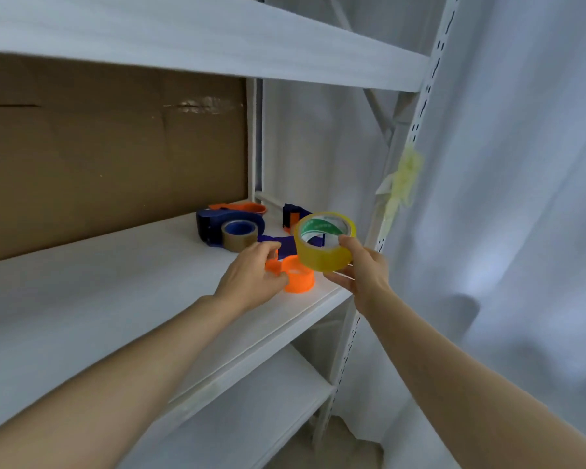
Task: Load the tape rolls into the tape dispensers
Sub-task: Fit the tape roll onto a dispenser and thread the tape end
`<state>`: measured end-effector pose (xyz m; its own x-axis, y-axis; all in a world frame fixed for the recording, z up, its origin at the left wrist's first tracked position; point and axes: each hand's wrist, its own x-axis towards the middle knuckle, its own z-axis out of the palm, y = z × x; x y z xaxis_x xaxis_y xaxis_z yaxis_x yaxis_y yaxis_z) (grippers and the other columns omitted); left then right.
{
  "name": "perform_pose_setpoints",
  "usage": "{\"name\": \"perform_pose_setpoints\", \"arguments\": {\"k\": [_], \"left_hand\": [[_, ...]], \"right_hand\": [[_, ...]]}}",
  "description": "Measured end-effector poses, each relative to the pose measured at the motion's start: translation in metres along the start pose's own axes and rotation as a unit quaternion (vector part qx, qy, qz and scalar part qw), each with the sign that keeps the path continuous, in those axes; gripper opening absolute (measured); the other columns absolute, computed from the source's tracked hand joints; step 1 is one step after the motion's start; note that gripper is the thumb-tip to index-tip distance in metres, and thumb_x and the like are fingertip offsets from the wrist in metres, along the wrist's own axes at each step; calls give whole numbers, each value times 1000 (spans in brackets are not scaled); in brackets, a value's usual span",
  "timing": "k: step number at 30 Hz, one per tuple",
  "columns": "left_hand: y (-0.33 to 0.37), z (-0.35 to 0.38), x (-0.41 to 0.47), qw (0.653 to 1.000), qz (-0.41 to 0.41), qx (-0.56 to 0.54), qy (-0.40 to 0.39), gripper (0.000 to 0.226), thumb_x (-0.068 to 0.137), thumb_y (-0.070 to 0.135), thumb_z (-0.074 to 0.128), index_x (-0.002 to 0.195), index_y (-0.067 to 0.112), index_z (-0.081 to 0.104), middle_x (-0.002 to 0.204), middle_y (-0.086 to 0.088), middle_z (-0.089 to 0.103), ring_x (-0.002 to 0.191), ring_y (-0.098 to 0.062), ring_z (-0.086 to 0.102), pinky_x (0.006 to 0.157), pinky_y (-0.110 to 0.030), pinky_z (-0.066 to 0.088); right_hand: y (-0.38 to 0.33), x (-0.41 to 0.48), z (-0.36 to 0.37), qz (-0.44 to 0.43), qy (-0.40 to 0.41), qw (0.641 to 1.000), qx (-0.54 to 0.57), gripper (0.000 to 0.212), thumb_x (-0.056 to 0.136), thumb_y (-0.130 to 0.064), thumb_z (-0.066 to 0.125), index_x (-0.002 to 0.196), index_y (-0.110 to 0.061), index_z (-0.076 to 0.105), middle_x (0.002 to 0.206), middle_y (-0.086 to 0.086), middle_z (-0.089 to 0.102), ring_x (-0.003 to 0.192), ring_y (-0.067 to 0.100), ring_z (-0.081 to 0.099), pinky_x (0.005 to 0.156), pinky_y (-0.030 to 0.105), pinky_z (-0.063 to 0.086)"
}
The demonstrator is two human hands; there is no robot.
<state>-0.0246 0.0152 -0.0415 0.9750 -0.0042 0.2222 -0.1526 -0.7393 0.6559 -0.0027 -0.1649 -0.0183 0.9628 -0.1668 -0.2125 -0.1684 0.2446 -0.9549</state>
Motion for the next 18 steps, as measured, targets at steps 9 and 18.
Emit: {"name": "perform_pose_setpoints", "arguments": {"k": [9, 18], "left_hand": [[-13, 57, 60, 989, -125, 64, -40, 114, 33, 87, 65, 131, 34, 40, 128, 7, 54, 117, -17, 52, 95, -41, 48], [18, 110, 64, 948, -290, 101, 82, 99, 41, 77, 62, 126, 28, 46, 125, -1, 53, 117, -23, 47, 93, -35, 41]], "right_hand": [[-10, 95, 15, -17, -119, 992, -31, 21, 84, -24, 65, 101, -12, 60, 92, 8, 62, 88, 26, 65, 68, 36, 61], [-19, 161, -5, -36, -326, 940, -95, 23, 81, -17, 69, 103, -17, 64, 93, 4, 68, 95, 23, 65, 76, 40, 59]]}}
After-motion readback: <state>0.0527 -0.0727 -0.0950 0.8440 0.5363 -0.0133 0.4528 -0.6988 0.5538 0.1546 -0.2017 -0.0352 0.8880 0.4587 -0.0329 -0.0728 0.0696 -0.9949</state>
